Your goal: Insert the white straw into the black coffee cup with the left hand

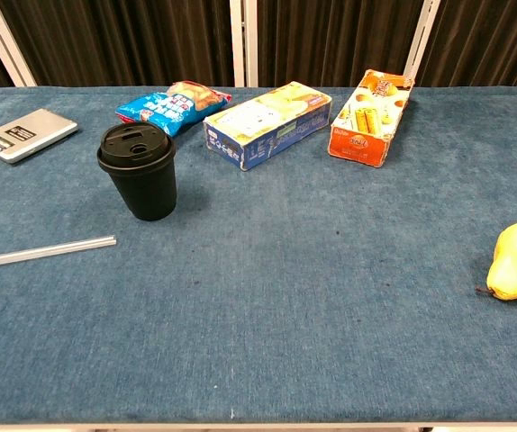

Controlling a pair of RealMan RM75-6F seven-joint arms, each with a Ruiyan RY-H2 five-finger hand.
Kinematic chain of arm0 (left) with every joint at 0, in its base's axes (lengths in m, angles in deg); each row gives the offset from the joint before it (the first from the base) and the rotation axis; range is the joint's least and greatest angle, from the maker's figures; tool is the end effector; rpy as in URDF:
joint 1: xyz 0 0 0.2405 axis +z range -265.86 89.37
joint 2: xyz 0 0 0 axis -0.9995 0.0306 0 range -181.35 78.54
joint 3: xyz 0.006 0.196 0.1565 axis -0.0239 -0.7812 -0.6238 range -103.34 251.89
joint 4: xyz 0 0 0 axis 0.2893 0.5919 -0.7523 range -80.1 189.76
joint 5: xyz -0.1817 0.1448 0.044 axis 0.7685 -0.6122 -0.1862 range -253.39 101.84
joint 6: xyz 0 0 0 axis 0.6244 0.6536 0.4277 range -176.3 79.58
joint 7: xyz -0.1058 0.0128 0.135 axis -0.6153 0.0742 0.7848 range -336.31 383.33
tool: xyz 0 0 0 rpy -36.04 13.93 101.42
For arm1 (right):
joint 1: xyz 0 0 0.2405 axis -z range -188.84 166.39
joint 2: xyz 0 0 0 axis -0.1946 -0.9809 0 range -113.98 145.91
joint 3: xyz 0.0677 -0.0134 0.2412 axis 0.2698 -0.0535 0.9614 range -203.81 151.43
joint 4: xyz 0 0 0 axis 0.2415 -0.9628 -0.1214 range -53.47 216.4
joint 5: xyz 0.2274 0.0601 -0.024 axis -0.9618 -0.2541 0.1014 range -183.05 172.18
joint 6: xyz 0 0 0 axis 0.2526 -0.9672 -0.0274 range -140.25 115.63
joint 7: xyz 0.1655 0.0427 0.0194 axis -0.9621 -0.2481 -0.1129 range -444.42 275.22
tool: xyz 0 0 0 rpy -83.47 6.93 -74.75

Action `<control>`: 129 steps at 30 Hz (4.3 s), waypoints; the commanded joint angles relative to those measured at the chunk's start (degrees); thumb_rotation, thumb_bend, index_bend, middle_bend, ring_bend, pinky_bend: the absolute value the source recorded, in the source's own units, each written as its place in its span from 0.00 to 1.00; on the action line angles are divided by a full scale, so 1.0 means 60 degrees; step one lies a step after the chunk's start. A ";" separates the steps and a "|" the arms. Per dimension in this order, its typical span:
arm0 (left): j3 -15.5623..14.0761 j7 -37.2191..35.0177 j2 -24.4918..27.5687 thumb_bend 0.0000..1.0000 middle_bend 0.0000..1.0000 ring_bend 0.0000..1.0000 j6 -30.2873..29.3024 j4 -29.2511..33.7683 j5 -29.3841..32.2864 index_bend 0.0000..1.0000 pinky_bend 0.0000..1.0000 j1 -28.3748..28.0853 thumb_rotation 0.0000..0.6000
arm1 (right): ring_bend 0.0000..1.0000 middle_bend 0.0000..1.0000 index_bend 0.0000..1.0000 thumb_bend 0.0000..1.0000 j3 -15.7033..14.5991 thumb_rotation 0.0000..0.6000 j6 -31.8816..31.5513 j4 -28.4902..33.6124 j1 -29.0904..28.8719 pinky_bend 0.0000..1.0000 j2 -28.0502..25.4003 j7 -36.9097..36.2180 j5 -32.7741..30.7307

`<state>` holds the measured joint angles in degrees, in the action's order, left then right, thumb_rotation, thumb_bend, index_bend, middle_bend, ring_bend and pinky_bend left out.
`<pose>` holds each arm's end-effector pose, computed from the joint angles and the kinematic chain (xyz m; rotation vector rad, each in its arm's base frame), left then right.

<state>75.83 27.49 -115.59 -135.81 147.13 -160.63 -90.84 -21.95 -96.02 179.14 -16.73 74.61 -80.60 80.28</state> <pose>-0.3269 0.1927 0.1363 -1.3579 -0.8683 -0.8250 -0.3020 -0.2188 0.1538 1.4164 -0.8408 0.8654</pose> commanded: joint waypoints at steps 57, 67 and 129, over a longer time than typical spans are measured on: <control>0.0698 0.7636 -0.4726 0.27 0.21 0.08 0.2890 0.0508 0.4478 0.47 0.00 -0.3241 1.00 | 0.00 0.10 0.00 0.11 0.0054 1.00 0.0232 -0.0541 0.0076 0.06 0.0063 -0.0566 -0.0498; 0.0571 0.7601 -0.4750 0.31 0.21 0.08 0.2968 0.0352 0.4835 0.50 0.00 -0.3463 1.00 | 0.00 0.10 0.00 0.11 0.0048 1.00 0.0287 -0.0561 0.0085 0.06 0.0080 -0.0586 -0.0569; 0.3152 -0.5319 -0.5792 0.45 0.23 0.00 0.2814 -0.0088 0.2711 0.58 0.00 -0.4491 1.00 | 0.00 0.10 0.00 0.11 -0.0310 1.00 0.1476 -0.0466 -0.0301 0.06 0.0333 0.0109 -0.0937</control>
<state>94.81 -4.44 -150.26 -118.88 146.68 -144.29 -117.80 -23.81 -87.17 176.35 -18.53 76.60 -79.94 74.66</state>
